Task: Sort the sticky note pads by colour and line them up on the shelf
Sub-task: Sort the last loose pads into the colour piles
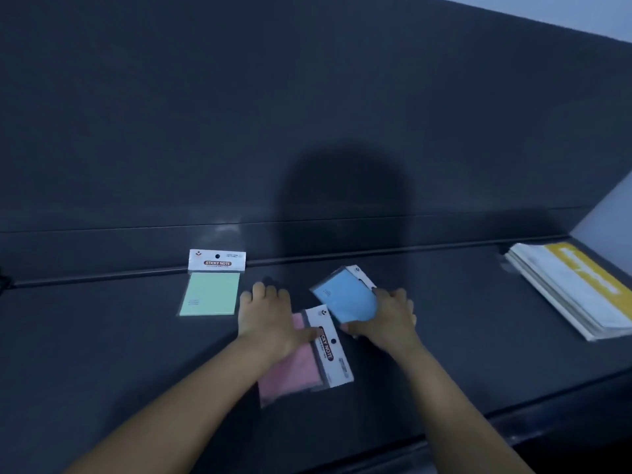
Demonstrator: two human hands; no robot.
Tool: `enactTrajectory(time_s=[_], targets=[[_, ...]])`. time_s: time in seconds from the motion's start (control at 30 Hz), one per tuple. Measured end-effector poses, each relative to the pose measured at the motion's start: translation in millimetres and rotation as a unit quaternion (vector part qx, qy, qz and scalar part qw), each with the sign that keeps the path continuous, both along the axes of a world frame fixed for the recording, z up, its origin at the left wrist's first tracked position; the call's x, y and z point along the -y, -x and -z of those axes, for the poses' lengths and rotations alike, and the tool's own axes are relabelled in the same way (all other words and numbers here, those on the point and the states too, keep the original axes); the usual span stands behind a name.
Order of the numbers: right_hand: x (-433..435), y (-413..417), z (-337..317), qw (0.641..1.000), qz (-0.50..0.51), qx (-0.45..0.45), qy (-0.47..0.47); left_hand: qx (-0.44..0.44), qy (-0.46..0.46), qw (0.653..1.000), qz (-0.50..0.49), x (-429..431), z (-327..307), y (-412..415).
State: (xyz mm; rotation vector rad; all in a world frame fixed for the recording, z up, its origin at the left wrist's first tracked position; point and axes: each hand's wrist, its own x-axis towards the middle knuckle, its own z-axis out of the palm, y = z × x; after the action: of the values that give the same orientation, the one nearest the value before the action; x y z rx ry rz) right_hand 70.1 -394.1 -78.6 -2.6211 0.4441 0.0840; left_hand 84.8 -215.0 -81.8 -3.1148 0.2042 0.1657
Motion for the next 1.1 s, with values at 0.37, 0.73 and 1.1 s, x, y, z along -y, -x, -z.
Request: enactTrajectory(time_s=[0.37,0.73,1.1], targets=[[-16.2,1.3,-10.6,0.895,0.077,0.219,-0.38,0.067,-0.007,0.996,-0.062,-30.8,-6.7,3.6],[-99.8,11.9,-36.5,0.838,-0.007,0.107,-0.535,-0.001,0.733,0.637,-0.237,-82.0,-37.5,12.7],[-142.6,13.9,-27.6,0.835,-0.005,0.091,-0.542,-0.159,0.784,0.541,-0.259,-128.6,-30.1,15.1]])
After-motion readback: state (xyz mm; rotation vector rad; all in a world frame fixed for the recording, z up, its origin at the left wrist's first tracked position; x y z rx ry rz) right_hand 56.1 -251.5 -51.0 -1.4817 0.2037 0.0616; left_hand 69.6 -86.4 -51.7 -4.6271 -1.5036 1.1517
